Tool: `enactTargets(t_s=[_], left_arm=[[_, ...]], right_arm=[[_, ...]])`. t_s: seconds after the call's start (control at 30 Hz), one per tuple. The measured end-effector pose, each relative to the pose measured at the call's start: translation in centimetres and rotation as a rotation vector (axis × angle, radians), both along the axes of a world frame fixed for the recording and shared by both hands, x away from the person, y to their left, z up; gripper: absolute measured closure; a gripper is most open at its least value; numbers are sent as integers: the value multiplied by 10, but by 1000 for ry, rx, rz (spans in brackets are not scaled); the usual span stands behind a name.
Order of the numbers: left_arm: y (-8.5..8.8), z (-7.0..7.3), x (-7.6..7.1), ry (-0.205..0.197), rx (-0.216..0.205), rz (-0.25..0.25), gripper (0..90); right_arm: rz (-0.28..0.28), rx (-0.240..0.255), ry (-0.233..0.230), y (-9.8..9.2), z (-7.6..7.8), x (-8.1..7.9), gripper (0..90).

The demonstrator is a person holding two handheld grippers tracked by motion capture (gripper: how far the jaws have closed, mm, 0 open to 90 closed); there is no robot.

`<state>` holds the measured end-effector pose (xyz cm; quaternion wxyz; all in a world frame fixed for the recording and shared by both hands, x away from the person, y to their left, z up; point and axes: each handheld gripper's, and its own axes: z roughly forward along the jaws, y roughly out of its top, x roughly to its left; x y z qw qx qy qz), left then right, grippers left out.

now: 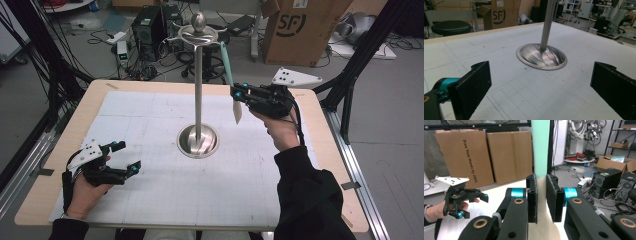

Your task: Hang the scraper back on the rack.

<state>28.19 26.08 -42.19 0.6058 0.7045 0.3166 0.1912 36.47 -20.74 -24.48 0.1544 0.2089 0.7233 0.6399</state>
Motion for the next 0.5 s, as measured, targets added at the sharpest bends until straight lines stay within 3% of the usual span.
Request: enactTargets(t_s=[0.5], left_arm=[[0,-1,-1,2,0,-3,38]], right_arm=[[-11,1,6,15,-6,7,805]])
